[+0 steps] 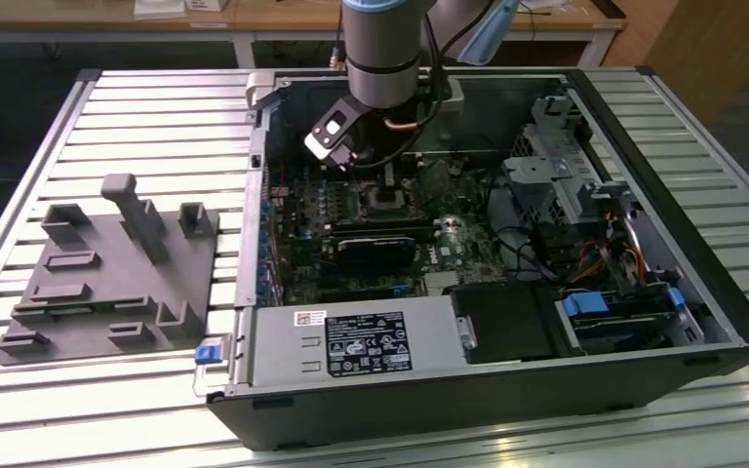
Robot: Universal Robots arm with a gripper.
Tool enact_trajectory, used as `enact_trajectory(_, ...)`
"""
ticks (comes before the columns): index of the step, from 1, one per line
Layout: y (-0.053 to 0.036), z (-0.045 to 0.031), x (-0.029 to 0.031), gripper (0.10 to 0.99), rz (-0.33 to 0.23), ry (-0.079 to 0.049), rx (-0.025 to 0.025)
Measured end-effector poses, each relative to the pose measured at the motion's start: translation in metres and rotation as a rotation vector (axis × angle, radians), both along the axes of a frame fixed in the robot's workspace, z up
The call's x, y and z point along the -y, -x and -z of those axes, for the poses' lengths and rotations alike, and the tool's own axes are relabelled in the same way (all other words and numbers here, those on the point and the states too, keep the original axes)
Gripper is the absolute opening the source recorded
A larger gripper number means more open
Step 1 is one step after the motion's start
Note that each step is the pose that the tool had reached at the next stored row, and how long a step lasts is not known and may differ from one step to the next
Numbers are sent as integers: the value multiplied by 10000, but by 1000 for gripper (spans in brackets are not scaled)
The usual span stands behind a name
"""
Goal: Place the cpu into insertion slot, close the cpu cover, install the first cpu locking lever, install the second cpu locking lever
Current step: 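Place the cpu into insertion slot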
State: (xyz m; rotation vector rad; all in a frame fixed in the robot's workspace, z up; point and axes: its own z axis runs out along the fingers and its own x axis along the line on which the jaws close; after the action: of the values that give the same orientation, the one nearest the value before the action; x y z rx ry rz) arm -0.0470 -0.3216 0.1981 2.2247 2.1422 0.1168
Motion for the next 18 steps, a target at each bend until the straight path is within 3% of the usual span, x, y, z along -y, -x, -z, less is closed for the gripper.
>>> enact_trajectory(9,-1,-8,-3,106,-1,-6,4)
enact_trajectory(18,-1,-169,-3,106,0,-5,37)
